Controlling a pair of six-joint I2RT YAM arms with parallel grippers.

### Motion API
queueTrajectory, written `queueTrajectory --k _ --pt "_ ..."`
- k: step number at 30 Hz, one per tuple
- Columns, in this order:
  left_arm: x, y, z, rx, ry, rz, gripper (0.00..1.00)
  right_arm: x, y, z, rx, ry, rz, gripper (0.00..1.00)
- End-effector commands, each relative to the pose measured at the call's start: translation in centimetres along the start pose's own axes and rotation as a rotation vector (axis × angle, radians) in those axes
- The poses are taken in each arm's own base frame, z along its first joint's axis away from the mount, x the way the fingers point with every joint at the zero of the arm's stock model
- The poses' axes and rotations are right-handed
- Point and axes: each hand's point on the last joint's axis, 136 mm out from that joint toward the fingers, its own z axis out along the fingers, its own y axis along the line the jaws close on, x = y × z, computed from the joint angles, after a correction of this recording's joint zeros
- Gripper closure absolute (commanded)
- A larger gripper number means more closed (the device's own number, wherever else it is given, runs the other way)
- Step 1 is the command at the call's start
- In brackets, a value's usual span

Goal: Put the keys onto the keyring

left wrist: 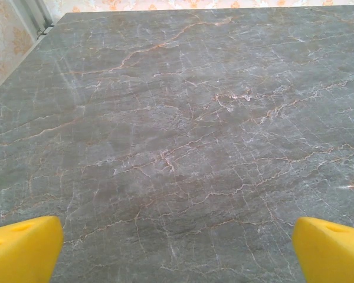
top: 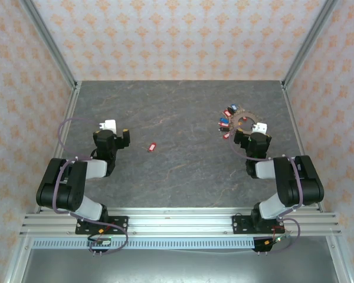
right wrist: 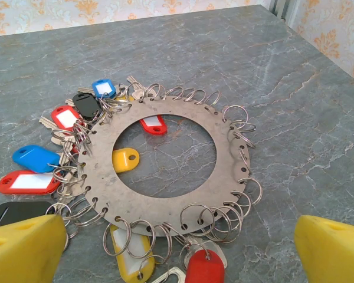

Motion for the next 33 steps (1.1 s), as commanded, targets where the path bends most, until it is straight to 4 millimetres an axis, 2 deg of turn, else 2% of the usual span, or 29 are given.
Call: queueTrajectory --k 1,28,33 --pt "-1.18 -0.04 0.17 -0.001 -0.024 -0.011 0.00 -1.25 0.13 0.19 -0.002 -0.028 0.006 0.01" --pt "-1.16 -0.03 0.17 0.000 -0.024 -0.014 0.00 -1.13 0.07 0.44 -0.007 -0.013 0.014 0.01" --pt "-2.00 0.01 -0.20 -0.001 -0.022 -0.016 0.00 -1.51 -0.03 -0.08 -0.008 -0.031 0.020 0.01"
